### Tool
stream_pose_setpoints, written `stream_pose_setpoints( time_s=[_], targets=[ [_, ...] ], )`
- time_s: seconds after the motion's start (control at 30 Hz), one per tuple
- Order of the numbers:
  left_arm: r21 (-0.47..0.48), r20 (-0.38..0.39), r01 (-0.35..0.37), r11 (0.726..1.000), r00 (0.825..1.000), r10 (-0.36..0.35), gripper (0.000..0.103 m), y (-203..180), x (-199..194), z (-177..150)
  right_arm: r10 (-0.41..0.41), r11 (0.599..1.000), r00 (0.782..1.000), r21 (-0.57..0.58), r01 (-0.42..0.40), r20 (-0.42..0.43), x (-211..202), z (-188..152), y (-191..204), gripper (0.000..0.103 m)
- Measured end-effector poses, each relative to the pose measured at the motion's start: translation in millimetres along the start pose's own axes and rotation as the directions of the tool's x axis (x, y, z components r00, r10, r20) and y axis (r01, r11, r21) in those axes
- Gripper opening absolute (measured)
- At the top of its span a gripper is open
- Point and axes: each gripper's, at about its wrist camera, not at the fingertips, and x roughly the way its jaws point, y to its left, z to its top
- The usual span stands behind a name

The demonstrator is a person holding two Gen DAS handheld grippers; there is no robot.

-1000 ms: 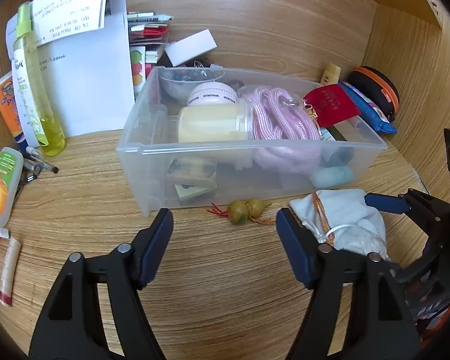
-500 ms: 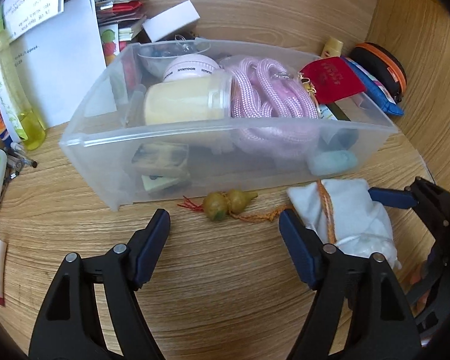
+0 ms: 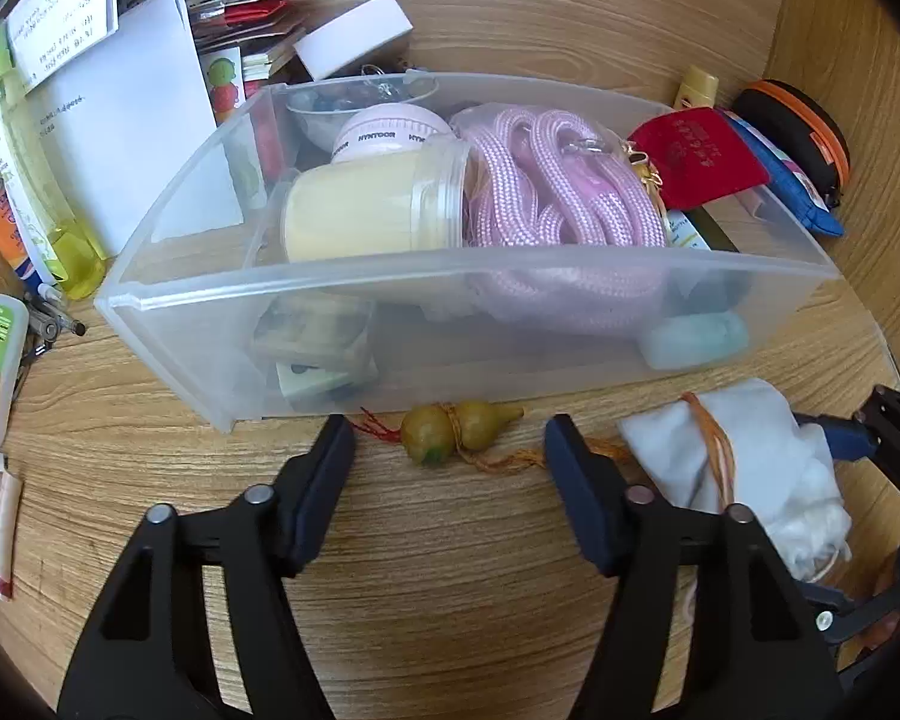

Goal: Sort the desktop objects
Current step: 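Grasp the gold gourd charm with the left tool while the right tool grasps the white bag, then carry the gourd charm and white bag into the clear box and open both tools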

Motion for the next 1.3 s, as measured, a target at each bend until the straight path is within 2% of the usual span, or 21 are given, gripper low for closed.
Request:
stream_pose_setpoints(
  time_s=[0.13,0.2,0.37,0.63,0.77,0.93,1.07,1.3],
  targets=[
    [-0.013,0.012,-0.028,1.000,1.000,0.028,0.050,1.0,0.1,0.5,0.003,1.000,1.000,-0.007,-0.003,0.012,-5.5,-6.2,-3.4,0.065],
    [-0.024,0.016,-0.037,0.999,0.999,0.037,0.042,2.7,-0.9,-0.1,0.001,1.000,1.000,-0.007,0.000,0.015,-7.5,-9.3,-6.2,0.065],
    [-0.066,0.028,-0.032,0.997,0.999,0.034,0.042,11.2,-5.9,-2.1,-0.019,1.000,1.000,0.016,0.018,0.021,-12.1,-14.4,-16.1,0.063],
    [-0.119,0.098,0.012,0.993,0.995,-0.001,0.042,18.9,-34.8,-8.5,-0.096,0.989,0.995,0.120,0.091,0.037,-23.3,-23.7,-48.3,0.062],
    [-0.115,0.132,0.022,0.993,0.991,-0.006,0.042,17.5,-51.1,-7.5,-0.113,0.982,0.992,0.160,0.102,0.063,-31.5,-21.8,-58.5,0.062],
    [-0.109,0.187,0.049,0.993,0.982,-0.028,0.042,18.1,-73.0,0.0,-0.135,0.981,0.984,0.157,0.116,0.116,-55.3,-21.8,-55.8,0.062],
    [-0.107,0.227,0.068,0.992,0.973,-0.042,0.042,22.0,-91.8,3.0,-0.104,0.985,0.983,0.153,0.080,0.151,-71.3,-19.1,-47.3,0.062],
    [-0.095,0.276,0.069,0.993,0.960,-0.040,0.042,25.5,-104.1,12.5,-0.103,0.989,0.972,0.129,0.077,0.210,-80.0,3.5,-33.5,0.062]
  ],
)
